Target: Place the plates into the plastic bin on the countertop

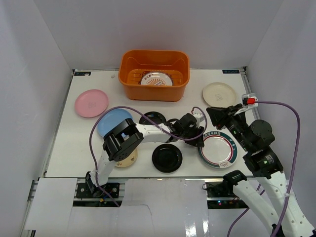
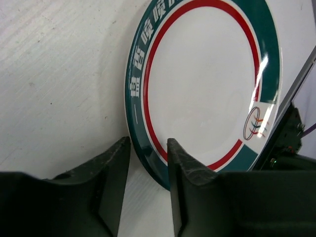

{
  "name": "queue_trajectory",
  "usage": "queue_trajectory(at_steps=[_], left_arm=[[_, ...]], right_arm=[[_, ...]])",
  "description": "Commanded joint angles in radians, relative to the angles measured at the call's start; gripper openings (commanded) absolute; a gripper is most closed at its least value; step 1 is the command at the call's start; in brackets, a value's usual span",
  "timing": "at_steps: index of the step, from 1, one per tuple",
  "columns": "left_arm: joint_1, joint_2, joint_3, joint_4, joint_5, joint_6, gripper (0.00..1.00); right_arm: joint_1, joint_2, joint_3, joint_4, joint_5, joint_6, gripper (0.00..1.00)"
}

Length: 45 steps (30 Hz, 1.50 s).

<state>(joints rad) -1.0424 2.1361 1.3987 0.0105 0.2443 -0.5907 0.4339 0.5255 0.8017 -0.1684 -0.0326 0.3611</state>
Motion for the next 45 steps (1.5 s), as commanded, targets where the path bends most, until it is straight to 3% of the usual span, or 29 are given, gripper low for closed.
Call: queue_trajectory(at_steps=[1, 7, 12, 17, 23, 27, 35, 45], left_arm=[[0.005, 0.022, 0.011, -0.018, 0.013, -0.018, 0.46], [0.019, 0.021, -0.038, 0.052, 0.019, -0.060, 0.00], [0.042, -0.053, -0.089, 0.137, 0.049, -0.096, 0.00], [0.082, -0.232, -0.101, 0.190, 0.056, -0.124, 0.00], [0.225, -0.433, -0.087, 0.191, 0.053, -0.149, 0.00], [0.384, -0.527, -0.034, 0.140, 0.018, -0.150, 0.00], [0.599, -0.446, 0.178, 0.000, -0.129, -0.121, 0.00], [0.722, -0.184, 0.453, -0.131, -0.172, -0.112, 0.00]], right_arm=[[-0.001, -0.010, -0.018, 0.010, -0.018, 0.010, 0.30], [-0.001, -0.025, -0.015, 0.010, -0.020, 0.018, 0.30], [-0.001, -0.053, 0.011, 0.003, -0.038, 0.032, 0.32], [-0.001, -0.094, 0.102, -0.025, -0.053, 0.036, 0.46], [-0.001, -0.151, 0.149, -0.043, 0.002, 0.009, 0.50], [-0.001, -0.138, 0.110, -0.026, -0.024, 0.006, 0.50], [-0.001, -0.047, 0.007, 0.023, -0.133, 0.032, 0.49], [-0.001, 0.013, -0.090, 0.085, -0.110, 0.024, 0.49]])
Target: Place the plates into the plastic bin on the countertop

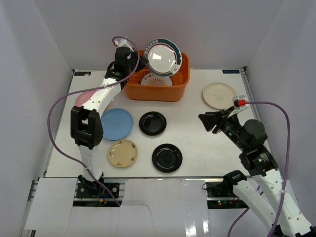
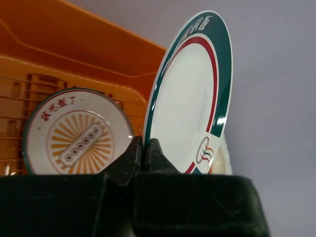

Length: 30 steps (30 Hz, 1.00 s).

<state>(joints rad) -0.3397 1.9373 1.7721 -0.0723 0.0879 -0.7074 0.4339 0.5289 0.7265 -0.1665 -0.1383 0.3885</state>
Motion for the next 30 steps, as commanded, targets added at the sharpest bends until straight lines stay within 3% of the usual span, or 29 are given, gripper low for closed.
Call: queue_trajectory(at_steps=[1, 8, 14, 15, 19, 25, 26, 30], left_arm=[[0.022, 0.034, 0.095, -0.060, -0.017, 0.008, 0.00], [0.039, 0.130, 0.122, -0.093, -0.060, 0.026, 0.00], [0.039, 0.212, 0.162, -0.122, -0.013, 0.040, 0.02], [0.039, 0.233, 0.177, -0.136, -0.005, 0.040, 0.06], [0.039, 0.255, 0.190, -0.153, -0.002, 0.052, 0.37], [0.039, 0.236, 0.174, -0.162, -0.027, 0.072, 0.64], [0.039, 0.226, 0.176, -0.162, -0.025, 0.080, 0.74], [0.039, 0.164, 0.199, -0.156, -0.034, 0.117, 0.92]], right_arm=[[-0.001, 0.014, -0.019, 0.088, -0.003, -0.005, 0.49], [0.000, 0.054, -0.058, 0.122, 0.020, -0.017, 0.49], [-0.001, 0.085, -0.081, 0.143, 0.049, -0.016, 0.49], [-0.001, 0.086, -0.096, 0.154, 0.060, -0.010, 0.49], [0.000, 0.091, -0.122, 0.154, 0.086, 0.003, 0.49], [-0.001, 0.100, -0.139, 0.190, 0.131, 0.004, 0.49], [-0.001, 0.102, -0.145, 0.193, 0.134, 0.004, 0.49], [-0.001, 0.147, -0.162, 0.217, 0.242, 0.024, 0.50]])
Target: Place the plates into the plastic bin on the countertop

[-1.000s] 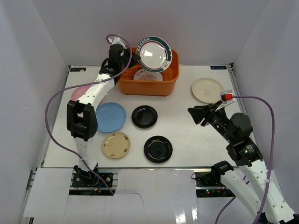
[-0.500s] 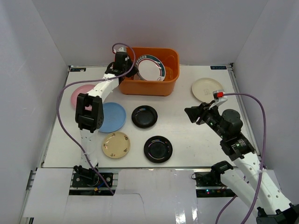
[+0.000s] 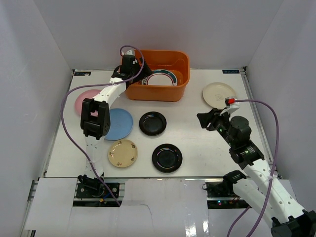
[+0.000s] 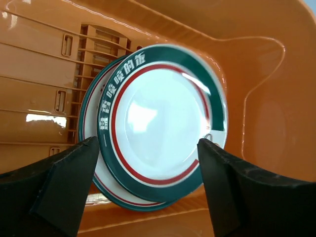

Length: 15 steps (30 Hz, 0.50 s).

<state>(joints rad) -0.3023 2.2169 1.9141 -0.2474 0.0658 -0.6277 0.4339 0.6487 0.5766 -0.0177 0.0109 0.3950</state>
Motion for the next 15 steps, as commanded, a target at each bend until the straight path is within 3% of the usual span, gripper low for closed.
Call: queue_trajectory(at_steps=[1, 7, 11, 15], left_arm=[[0.002, -0.134, 0.063, 0.019, -0.020, 0.049, 0.95], [0.002, -0.350, 0.005, 0.040, -0.145, 0.152, 0.98], [0.002, -0.607, -0.283, 0.150, -0.211, 0.148, 0.98], [0.015, -0.912, -0.754, 0.212, -0.335, 0.062, 0.98]], right_arm=[[-0.001, 0.043, -0.014, 0.074, 0.098, 0.028, 0.50], [-0.001, 0.140, -0.055, 0.186, 0.083, 0.151, 0.51], [-0.001, 0.239, -0.031, 0.220, 0.144, 0.189, 0.59], [-0.027, 0.333, 0.031, 0.228, 0.247, 0.203, 0.67]])
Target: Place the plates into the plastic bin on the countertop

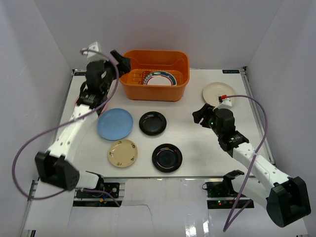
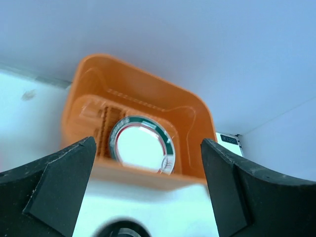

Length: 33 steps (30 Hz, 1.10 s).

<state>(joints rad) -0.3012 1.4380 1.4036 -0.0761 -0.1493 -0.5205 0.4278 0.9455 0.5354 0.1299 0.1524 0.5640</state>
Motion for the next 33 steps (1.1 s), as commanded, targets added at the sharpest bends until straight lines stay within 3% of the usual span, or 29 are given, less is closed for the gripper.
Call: queue_trajectory(at_steps=[1, 6, 10, 13, 14, 15, 21, 27, 33], left_arm=[[0.019, -0.246, -0.311, 0.039, -0.142, -0.087, 0.98], [0.040, -0.592, -0.650, -0.091, -0.217, -0.238, 0.98], [0.040, -0.758, -0.788, -0.148, -0.243, -0.282, 0.98], [0.040, -0.847, -0.811, -0.215, -0.250, -0.282, 0.98], [0.040, -0.873, -0.813, -0.223, -0.224, -0.274, 0.98], [0.040, -0.884, -0.809, -0.231, -0.198, -0.268, 0.98], [0.040, -0.915, -0.747, -0.266, 0.039, -0.065, 0.98], [0.040, -0.944, -0.745, -0.350, 0.082, 0.039, 0.98], [-0.012, -1.011, -0.804, -0.343, 0.082, 0.036, 0.98]], right_arm=[[-0.050, 0.067, 0.080, 0.080, 0.117, 0.039, 0.67], [-0.235, 0.180, 0.126, 0.080, 0.118, 0.097, 0.66], [-0.356, 0.268, 0.150, 0.080, 0.131, 0.135, 0.66], [-0.411, 0.347, 0.182, 0.080, 0.179, 0.157, 0.71], [-0.417, 0.367, 0.196, 0.080, 0.194, 0.172, 0.79], [-0.455, 0.410, 0.205, 0.080, 0.187, 0.177, 0.80], [-0.518, 0.605, 0.317, 0.080, 0.177, 0.184, 0.80], [-0.549, 0.780, 0.439, 0.033, 0.141, 0.195, 0.69], [-0.549, 0.903, 0.480, 0.060, 0.084, 0.211, 0.50]])
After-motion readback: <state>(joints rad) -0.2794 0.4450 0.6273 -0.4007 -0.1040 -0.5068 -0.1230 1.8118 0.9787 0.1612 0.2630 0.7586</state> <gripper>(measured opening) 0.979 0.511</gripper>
